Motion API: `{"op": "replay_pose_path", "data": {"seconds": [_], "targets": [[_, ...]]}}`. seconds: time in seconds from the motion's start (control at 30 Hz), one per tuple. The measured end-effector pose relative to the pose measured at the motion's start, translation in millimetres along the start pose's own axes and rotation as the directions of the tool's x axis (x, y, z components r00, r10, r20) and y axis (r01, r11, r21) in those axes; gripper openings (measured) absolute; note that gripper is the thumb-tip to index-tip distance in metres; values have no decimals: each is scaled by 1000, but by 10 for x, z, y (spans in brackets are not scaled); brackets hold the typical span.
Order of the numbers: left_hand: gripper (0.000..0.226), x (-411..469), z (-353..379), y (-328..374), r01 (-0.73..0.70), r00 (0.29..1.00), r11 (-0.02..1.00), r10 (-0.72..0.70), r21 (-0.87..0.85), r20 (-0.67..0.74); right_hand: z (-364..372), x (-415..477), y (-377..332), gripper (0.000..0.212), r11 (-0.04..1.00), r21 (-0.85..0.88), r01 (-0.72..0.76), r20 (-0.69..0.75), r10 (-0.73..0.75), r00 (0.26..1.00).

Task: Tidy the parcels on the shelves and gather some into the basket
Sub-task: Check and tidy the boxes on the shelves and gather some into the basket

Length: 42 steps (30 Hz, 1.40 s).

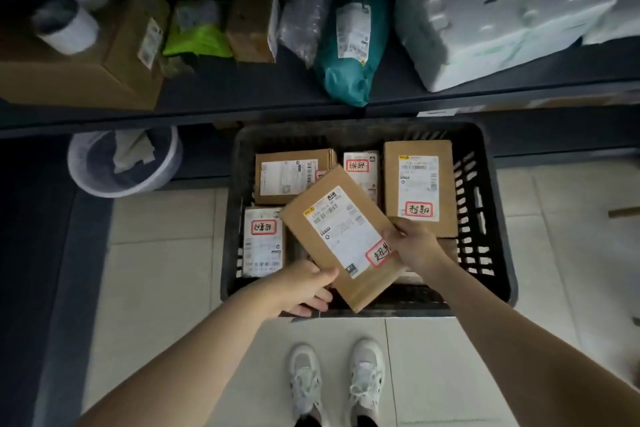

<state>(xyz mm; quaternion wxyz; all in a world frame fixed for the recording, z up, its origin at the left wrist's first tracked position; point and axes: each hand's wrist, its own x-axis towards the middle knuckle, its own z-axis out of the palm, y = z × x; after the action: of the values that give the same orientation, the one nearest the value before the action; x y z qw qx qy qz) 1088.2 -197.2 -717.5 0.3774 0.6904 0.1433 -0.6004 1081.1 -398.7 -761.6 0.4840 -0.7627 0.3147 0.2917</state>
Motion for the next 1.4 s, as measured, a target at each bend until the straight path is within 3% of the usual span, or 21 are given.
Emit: {"op": "replay_pose_path", "data": {"seconds": [0.07,0.1,0.13,0.17,0.2,0.27,0.33,0.4,0.47,0.6,0.77,0.9,1.0,1.1,1.33,1.4], "targets": [[36,67,-151,24,-17,973,961,79,275,-218,-5,45,42,31,1000,-3,11,13,-11,1000],[34,96,-239,49,2,900,903,187,430,-395,-5,59,83,31,1000,8,6,-6,-6,1000],[30,120,-322,82,14,783,849,319,528,-534,-3,68,139,32,999,48,-2,-46,4,999],[30,153,-402,120,-15,684,824,422,567,-595,1,70,196,35,993,117,-29,-91,40,995],[42,196,-468,164,-66,657,820,465,569,-593,16,63,252,41,976,209,-64,-131,93,987],[65,280,-534,269,-122,760,824,436,553,-482,76,44,338,61,892,419,-170,-170,261,950],[61,369,-517,352,-82,827,819,374,568,-420,177,43,407,68,756,601,-259,-118,404,907],[53,412,-497,395,-56,796,793,403,607,-452,225,9,374,53,667,689,-283,-59,441,896],[50,327,-477,445,-42,764,766,438,641,-474,222,-1,349,45,655,710,-258,-85,444,892],[48,88,-513,441,-54,764,760,449,648,-464,156,-101,237,45,637,745,-198,-154,453,878],[40,-93,-580,353,-90,770,766,459,637,-443,295,-185,124,59,625,769,-133,-176,406,897],[38,-246,-611,267,-88,719,761,495,643,-488,324,-183,-2,40,567,817,-102,-118,338,934],[35,-425,-662,260,-106,668,793,503,600,-548,305,-233,-87,40,587,806,-79,-97,263,960],[34,-510,-674,311,-139,680,819,488,557,-547,190,-316,-202,44,667,744,-42,-148,226,963],[26,-124,-425,97,-207,891,949,283,238,-354,-188,-462,-358,49,879,477,-7,-305,173,936],[26,21,-363,-18,-175,922,968,226,182,-315,-173,-342,-204,67,936,351,-14,-341,142,929]]}}
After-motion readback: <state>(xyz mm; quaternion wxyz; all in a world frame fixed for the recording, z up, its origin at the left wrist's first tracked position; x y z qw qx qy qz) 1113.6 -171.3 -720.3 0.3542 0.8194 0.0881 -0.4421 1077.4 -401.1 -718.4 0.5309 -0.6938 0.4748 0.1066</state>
